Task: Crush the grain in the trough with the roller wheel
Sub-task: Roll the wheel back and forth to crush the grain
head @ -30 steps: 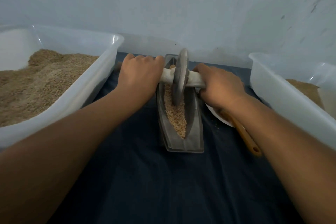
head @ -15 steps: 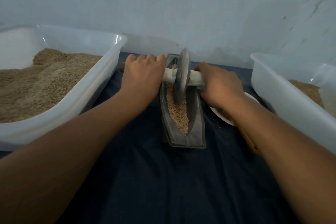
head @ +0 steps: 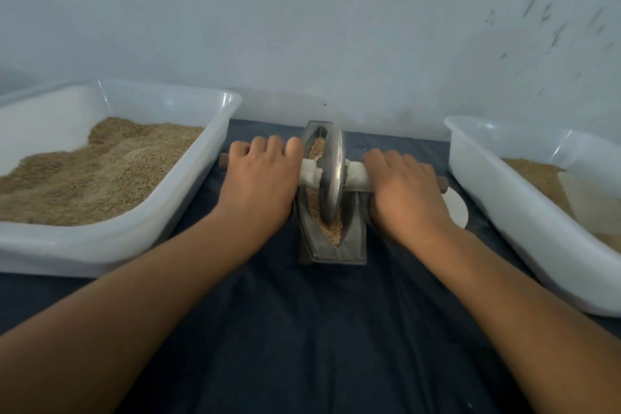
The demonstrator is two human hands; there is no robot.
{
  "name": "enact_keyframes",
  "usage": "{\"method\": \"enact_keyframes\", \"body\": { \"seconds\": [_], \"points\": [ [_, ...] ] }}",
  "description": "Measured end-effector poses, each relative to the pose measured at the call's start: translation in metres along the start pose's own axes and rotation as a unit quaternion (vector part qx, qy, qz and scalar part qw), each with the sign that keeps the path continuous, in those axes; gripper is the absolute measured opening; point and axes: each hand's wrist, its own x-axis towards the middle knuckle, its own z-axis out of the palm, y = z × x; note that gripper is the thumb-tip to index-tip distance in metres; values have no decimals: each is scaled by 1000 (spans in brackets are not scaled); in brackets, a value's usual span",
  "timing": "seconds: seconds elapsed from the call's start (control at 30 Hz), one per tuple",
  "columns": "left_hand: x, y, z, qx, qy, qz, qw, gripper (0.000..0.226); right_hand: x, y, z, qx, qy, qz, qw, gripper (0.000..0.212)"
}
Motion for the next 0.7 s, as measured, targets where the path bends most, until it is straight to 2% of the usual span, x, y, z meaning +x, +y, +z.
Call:
{"method": "enact_keyframes", "body": {
  "seconds": [0.17,0.37,0.5,0.7],
  "points": [
    [-11,-1,-7,-7,17,5,1000,36,-15,-4,-10,-2,13,-2,1000,31],
    [-23,-4,-7,-7,18,0,1000,43,-19,-7,-13,14,64,-17,998,28],
    [-12,-8,-1,-30,-18,-1,999,51,-8,-5,-5,-9,40,-11,999,27],
    [13,-8,15,-41,-54,-14,998,43,23,3,9,6,0,-9,1000,23]
  ]
}}
